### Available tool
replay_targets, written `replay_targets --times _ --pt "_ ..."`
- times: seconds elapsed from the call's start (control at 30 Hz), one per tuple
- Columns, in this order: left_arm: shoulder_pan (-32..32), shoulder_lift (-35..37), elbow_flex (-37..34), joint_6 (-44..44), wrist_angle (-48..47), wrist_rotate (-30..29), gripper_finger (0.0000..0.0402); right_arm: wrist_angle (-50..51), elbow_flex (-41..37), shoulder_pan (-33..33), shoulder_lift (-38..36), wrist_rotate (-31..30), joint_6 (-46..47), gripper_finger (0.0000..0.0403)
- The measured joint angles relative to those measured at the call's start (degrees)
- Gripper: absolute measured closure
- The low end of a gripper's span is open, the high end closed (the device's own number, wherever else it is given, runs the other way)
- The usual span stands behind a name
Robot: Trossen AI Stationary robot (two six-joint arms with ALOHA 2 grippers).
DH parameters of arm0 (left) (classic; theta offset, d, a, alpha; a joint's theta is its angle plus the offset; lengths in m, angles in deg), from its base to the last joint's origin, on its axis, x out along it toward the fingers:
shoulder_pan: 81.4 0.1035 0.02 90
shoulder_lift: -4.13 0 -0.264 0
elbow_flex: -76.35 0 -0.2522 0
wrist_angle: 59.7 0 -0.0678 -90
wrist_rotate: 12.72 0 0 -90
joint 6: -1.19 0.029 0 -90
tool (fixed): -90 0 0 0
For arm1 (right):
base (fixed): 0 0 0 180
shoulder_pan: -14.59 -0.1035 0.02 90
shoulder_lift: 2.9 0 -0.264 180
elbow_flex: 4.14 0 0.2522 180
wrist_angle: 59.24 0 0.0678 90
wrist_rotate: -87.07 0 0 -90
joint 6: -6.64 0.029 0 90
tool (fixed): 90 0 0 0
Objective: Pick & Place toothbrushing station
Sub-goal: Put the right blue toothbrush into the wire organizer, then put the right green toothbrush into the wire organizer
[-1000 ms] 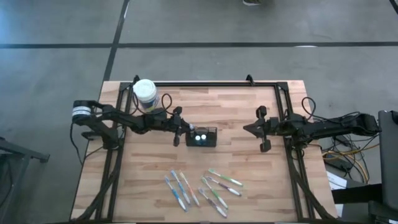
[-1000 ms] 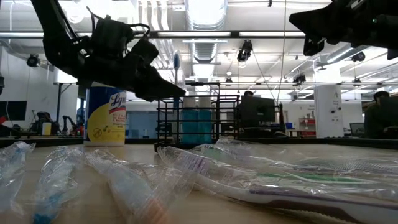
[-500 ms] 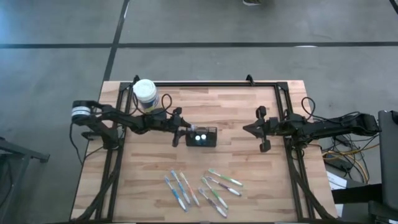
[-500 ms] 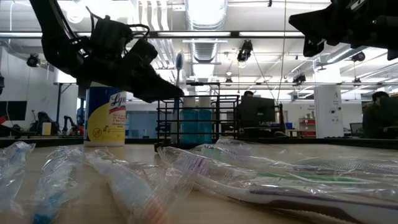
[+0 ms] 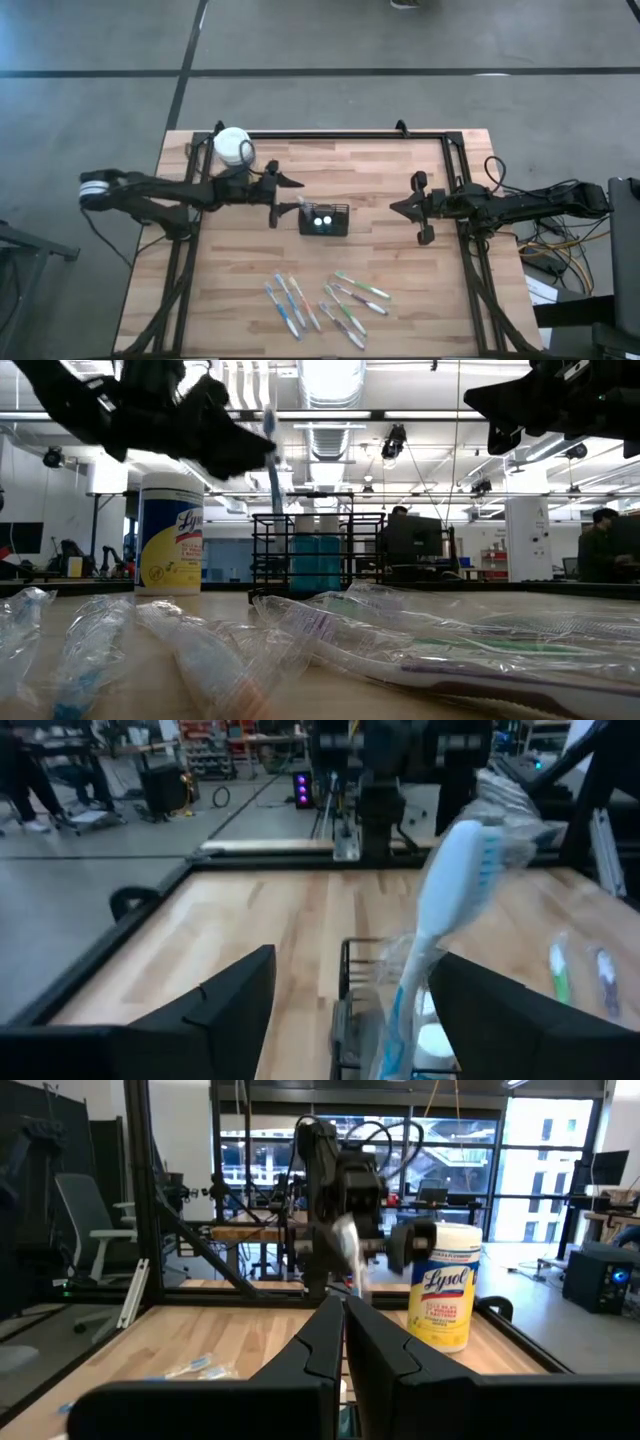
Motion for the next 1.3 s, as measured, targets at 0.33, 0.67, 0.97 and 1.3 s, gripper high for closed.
replay_targets --times 0.33,0.67,0.97,1.3 --pt "0.2 5.9 0.0 -0.5 -7.2 -0.7 0.0174 -0.6 0.4 0.0 0.0 0.0 -0.4 0.0390" --pt "0.2 1.9 0.7 2.0 -5.8 -0.3 0.0237 -0.5 1.2 0.0 0.0 0.0 -0.5 0.0390" --pt "0.2 14.9 5.6 4.9 -18.5 -1.2 0.0197 0.0 1.2 0.0 0.0 0.1 -0.4 0.0390" --pt "0.2 40.7 7.6 5.3 -49.9 -8.7 0.0286 2.1 1.2 0.0 0.0 0.2 0.9 0.0390"
